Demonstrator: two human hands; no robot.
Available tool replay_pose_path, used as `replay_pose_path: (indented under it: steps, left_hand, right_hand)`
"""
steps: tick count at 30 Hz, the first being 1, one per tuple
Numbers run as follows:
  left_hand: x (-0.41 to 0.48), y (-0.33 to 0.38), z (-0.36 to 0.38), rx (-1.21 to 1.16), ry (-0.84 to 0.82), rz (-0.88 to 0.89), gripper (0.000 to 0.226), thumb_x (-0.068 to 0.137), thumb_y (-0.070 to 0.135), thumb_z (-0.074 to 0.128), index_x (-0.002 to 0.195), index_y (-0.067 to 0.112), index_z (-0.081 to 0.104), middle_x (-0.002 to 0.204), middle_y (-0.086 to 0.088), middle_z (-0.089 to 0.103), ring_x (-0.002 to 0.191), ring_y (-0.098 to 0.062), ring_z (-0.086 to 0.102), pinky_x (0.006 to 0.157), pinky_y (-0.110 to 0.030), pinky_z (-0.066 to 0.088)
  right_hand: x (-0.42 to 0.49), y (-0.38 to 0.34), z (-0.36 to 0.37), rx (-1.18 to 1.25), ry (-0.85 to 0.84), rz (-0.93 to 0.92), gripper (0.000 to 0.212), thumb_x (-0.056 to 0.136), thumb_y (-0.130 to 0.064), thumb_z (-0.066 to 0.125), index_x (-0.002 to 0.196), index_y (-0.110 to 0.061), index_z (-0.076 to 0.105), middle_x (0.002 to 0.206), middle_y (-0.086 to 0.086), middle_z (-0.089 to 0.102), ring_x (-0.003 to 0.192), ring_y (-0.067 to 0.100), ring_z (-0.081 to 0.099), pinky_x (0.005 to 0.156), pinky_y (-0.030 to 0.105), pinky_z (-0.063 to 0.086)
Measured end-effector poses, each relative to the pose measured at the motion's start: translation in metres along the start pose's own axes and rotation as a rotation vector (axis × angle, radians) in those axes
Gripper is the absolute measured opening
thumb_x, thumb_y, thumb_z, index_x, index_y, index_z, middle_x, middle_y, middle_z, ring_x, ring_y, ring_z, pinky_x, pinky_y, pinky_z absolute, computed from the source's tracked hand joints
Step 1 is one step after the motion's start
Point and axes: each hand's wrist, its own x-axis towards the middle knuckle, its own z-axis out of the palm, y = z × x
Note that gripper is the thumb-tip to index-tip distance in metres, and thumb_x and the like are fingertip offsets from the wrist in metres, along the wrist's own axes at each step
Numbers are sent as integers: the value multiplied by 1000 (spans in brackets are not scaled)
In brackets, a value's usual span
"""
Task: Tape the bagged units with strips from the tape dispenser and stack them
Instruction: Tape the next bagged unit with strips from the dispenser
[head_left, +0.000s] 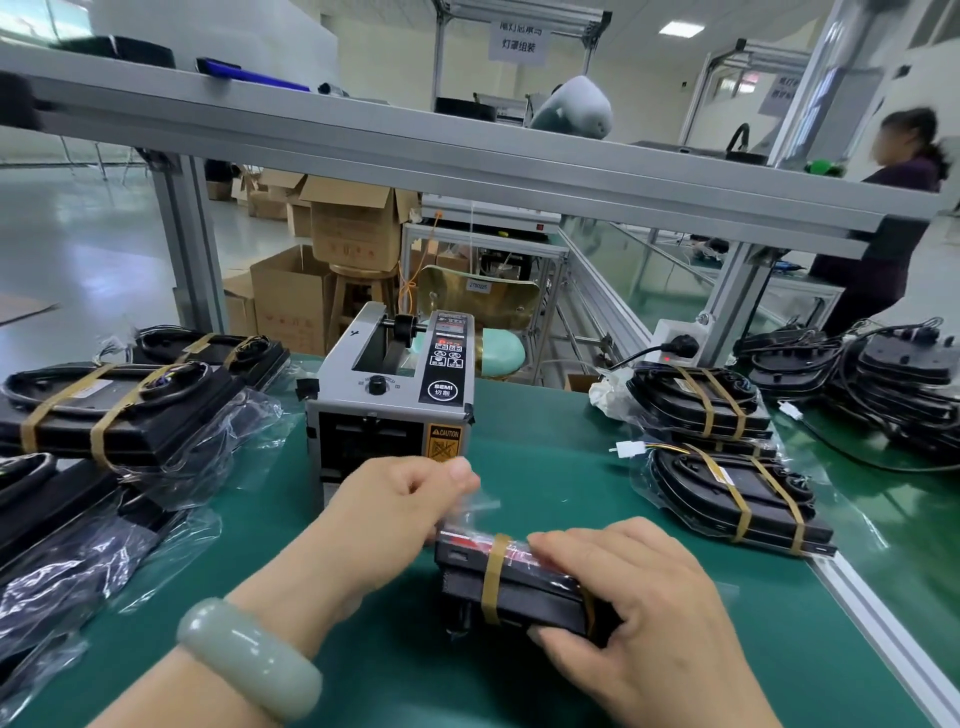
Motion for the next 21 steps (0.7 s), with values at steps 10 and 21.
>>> replay_pose_path:
  steps: [10, 21]
  left_hand:
    - [10, -30, -25, -595, 405, -403, 10, 86, 19, 68, 78, 13, 65, 48, 6, 61, 36, -1, 47, 33, -13, 36]
    - [26, -21, -26, -690, 426, -430, 17, 87, 21, 68, 74, 11, 63, 45, 7, 62, 31, 0, 50, 33, -9, 37]
  right_hand:
    - [-1, 0, 9, -39, 156, 140, 51, 46, -33, 75, 96, -34, 66, 84, -21, 67, 71, 19, 60, 65, 38, 53]
    - [-1, -2, 8, -43, 129, 140, 50, 45, -34, 74, 95, -32, 70, 85, -23, 66, 72, 17, 59, 65, 36, 54]
